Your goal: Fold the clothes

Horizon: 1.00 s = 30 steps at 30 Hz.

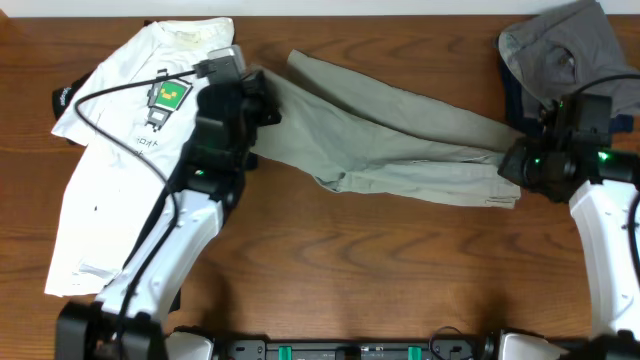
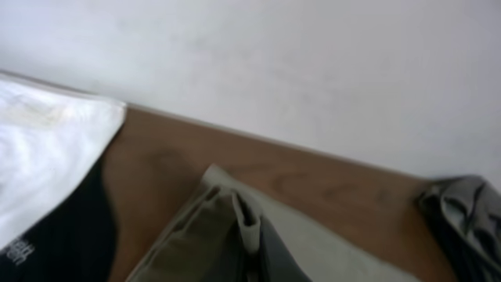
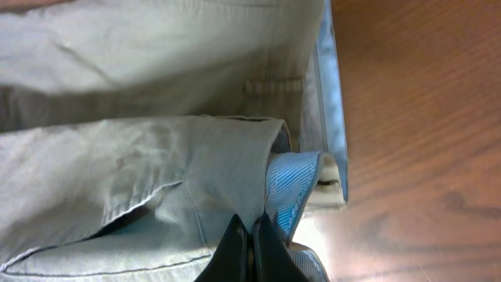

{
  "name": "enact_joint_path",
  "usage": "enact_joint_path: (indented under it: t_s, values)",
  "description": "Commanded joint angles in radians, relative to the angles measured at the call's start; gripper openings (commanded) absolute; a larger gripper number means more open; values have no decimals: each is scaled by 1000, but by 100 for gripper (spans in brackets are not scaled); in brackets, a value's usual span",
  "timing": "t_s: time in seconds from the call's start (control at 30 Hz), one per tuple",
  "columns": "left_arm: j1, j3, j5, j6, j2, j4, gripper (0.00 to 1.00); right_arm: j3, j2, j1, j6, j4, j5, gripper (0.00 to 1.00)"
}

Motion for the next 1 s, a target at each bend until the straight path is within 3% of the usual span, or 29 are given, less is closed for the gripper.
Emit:
enact_joint_path:
  t_s: [0.0,0.2,0.63,0.67,0.7,0.77,0.97]
  values:
    - [-16,16,-38,39,66,87,6,16,34,-14,29,38,31,1]
    - [-24,16,-45,39,192,291,6,16,81,-42,33,145,47,1]
    - [-25,16,-72,39,383,495,6,16,304,-78,28,449,50,1]
    - [-25,16,-82,39,391,501,6,16,323,-78,27,481,50,6]
    - [-25,17,-91,39,398,507,6,16,338,-78,15,510,50,20]
    - [-25,17,-98,39,404,506,6,16,356,-78,1,550,50,35]
    - [-25,17,-98,39,405,486,6,30,297,-85,-49,521,10,44]
